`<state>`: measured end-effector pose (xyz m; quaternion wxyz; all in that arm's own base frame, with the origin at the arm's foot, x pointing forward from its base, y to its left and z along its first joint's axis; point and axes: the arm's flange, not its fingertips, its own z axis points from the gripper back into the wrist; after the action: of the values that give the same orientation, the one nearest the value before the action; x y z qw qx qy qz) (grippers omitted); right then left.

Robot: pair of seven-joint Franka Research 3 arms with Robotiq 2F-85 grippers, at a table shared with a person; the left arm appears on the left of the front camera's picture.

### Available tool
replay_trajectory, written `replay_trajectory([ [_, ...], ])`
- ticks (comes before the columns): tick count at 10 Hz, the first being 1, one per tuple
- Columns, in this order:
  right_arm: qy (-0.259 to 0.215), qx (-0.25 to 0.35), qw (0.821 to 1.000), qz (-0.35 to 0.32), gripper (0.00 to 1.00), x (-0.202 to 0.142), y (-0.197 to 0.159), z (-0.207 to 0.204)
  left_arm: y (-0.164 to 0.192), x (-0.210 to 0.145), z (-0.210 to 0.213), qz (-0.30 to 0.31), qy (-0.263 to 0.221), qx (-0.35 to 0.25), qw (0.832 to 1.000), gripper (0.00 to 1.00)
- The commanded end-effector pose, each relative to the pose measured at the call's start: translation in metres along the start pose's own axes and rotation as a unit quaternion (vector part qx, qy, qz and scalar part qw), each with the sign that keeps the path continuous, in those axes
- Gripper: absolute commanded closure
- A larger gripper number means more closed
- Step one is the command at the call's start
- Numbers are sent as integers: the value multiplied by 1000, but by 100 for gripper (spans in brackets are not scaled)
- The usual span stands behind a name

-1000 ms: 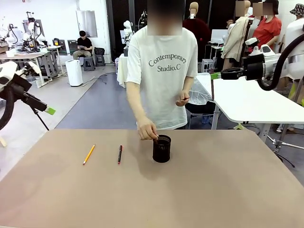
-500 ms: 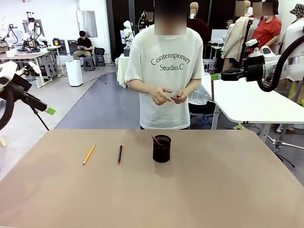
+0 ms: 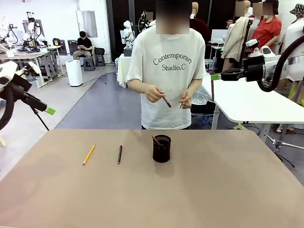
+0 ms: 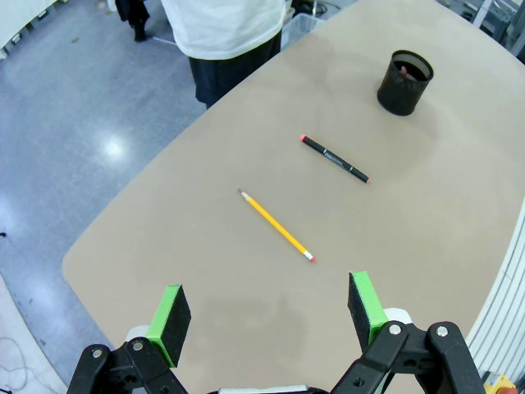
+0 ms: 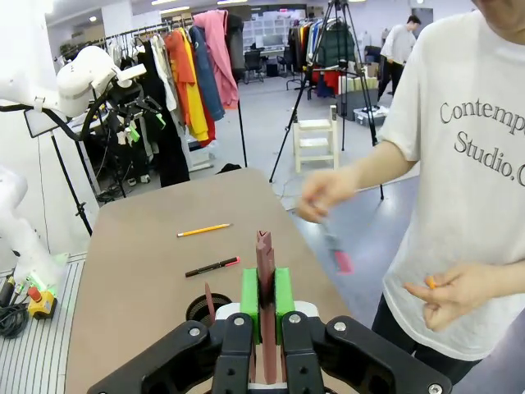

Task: Place the pens into the pen holder.
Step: Pick up a writing instrument from the table and place it into the Pen holder.

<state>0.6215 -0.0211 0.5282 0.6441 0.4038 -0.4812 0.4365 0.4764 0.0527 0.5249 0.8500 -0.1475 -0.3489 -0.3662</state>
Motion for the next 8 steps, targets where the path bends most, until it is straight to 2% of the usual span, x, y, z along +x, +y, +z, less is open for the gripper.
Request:
replay_trajectory([
  [1,1,-1,1000,-3,100,2,0,1,0,0,1,-4,0,0,1000,0],
  [8,1,-1,1000,-3,100,2,0,1,0,0,1,-4,0,0,1000,0],
])
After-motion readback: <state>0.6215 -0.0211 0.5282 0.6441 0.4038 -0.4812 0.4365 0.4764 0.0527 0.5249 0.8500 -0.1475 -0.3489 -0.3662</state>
